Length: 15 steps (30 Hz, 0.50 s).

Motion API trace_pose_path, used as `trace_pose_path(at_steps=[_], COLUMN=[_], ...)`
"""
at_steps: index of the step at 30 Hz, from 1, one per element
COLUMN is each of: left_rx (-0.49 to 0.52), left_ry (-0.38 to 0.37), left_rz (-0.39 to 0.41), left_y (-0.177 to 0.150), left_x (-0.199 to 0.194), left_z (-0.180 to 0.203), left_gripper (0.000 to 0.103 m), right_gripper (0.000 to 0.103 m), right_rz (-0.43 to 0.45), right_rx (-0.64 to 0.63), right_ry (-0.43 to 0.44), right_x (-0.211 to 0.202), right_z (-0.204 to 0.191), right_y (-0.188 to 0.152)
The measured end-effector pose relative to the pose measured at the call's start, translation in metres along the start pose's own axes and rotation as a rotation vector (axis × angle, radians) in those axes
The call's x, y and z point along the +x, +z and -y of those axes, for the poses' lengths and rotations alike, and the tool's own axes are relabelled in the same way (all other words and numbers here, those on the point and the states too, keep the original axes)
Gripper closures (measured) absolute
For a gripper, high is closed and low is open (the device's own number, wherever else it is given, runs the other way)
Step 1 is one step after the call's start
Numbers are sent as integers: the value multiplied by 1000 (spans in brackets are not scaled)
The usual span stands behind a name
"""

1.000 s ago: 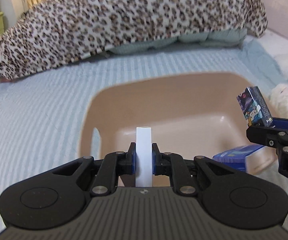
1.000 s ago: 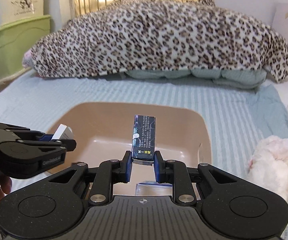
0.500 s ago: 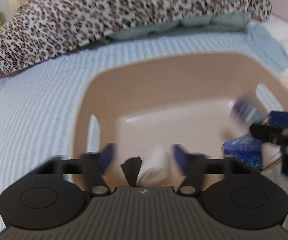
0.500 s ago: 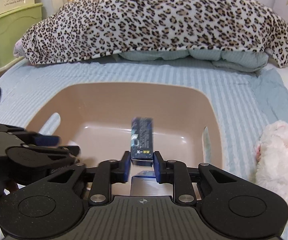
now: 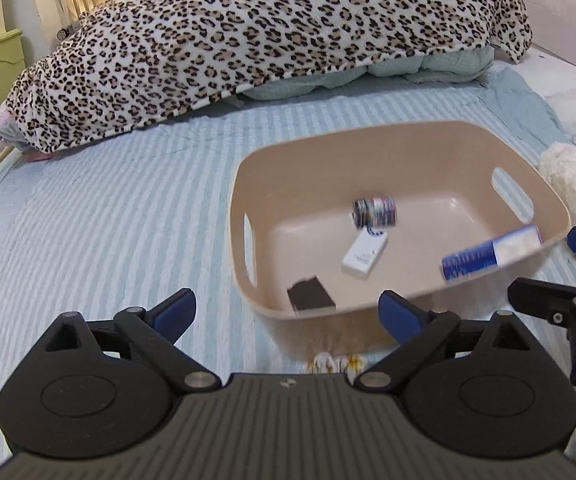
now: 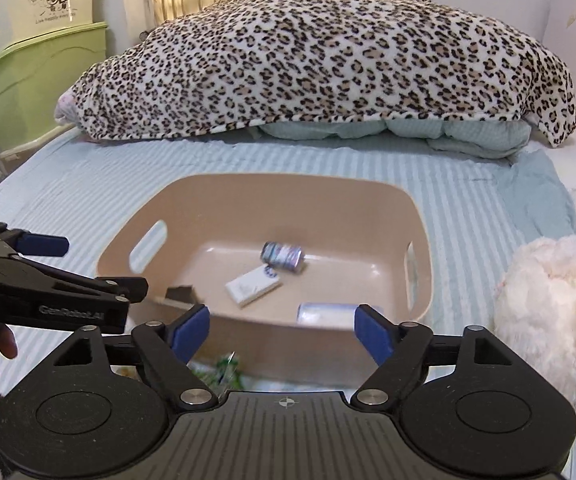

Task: Organize objects
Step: 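Carry both boxes over the basket and open both tools to drop them, then move both open tools back to the remaining items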

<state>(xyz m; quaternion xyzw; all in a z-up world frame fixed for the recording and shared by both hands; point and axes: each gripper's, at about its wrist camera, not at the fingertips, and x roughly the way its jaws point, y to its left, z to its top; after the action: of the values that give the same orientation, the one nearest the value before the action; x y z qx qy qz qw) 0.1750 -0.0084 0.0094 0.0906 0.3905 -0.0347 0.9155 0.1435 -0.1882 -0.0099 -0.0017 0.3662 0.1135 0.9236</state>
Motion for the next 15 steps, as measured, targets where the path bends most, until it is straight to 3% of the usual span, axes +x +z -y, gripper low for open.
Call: trace_pose_path(at_steps=[6,15], left_rx=[3,1], left_ry=[-11,-22], left_rz=[-50,-158], left_y=[-24,-57], left_x=[3,39], left_z=[-6,-15], left_gripper=[5,5], right_gripper=[13,12], right_rz=[-67,-199], right_rx=[12,43], right_ry=[23,71], right_x=[10,43], right_z=[-7,-10], right_y=[-24,-54])
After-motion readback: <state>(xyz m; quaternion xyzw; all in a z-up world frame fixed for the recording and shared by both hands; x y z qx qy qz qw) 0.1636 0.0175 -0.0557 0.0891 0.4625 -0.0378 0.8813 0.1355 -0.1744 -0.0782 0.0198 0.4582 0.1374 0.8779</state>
